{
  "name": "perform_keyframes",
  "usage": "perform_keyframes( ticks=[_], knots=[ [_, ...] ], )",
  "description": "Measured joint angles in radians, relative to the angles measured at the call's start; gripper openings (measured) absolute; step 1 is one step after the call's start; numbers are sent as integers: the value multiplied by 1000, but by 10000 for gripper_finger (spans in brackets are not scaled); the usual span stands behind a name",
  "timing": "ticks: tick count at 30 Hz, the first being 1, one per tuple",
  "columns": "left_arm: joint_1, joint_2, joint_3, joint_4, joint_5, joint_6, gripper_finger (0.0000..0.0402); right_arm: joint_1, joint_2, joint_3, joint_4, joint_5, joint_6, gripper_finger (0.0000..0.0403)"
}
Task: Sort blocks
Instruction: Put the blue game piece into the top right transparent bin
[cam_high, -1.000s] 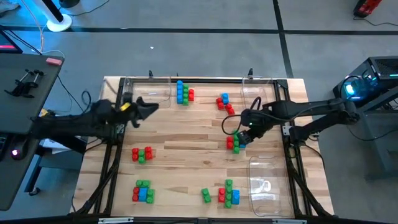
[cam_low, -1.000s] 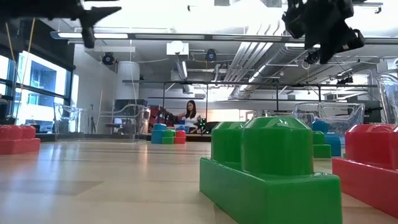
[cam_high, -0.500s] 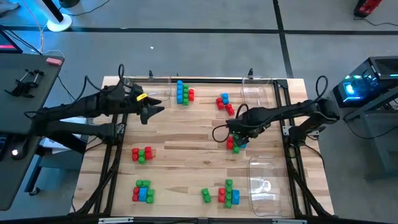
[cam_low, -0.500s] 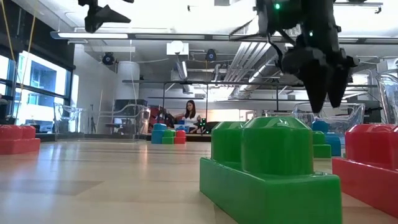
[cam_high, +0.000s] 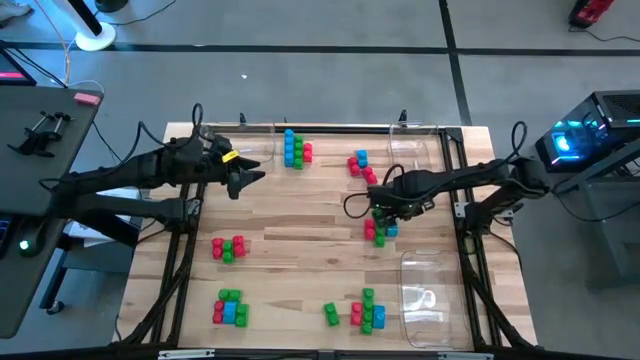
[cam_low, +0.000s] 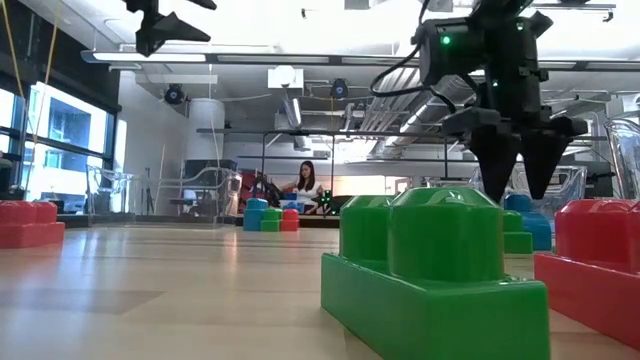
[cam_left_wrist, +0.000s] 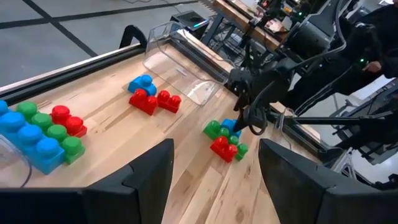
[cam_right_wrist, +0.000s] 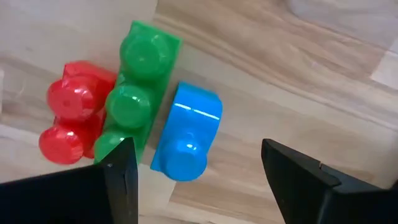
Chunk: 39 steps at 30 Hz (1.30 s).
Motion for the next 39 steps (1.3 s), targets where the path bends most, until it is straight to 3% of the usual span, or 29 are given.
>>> perform_keyframes(
  ticks=[10, 24, 39],
  knots=[
    [0, 24, 0, 2, -1, 0, 223, 0, 64, 0, 28, -22, 104, 231],
    [0, 28, 0, 2, -1, 0, 223, 11, 159, 0, 7, -36, 104, 227],
    [0, 28, 0, 2, -1, 8, 223, 7, 195, 2, 19, -49, -145, 92]
  ],
)
